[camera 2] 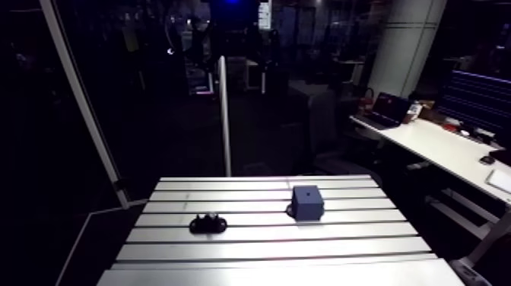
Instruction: Pick up the M10 bolt and insert it into the hole until fully seated.
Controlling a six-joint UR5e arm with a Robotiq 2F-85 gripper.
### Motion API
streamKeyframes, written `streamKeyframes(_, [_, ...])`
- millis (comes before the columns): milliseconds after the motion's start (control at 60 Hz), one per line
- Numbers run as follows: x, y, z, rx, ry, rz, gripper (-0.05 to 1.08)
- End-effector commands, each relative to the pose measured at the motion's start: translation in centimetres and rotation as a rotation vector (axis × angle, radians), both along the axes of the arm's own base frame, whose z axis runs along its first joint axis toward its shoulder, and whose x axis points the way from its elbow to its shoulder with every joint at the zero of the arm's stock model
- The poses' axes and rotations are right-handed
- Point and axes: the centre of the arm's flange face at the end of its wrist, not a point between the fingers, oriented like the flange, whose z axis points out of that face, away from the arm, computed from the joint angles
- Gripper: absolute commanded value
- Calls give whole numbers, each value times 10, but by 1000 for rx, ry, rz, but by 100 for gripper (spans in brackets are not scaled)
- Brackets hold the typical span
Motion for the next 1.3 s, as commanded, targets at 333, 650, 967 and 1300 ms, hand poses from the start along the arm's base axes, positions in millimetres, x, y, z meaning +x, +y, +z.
streamKeyframes(333, [50,-27,-11,-35,-37,43,1])
streamKeyframes(650, [53,-24,-11,-26,-34,40,1])
streamKeyframes(967, [51,-24,-16,-27,-8,36,1])
streamKeyframes(1300, [44,-26,-47,-26,38,20,1])
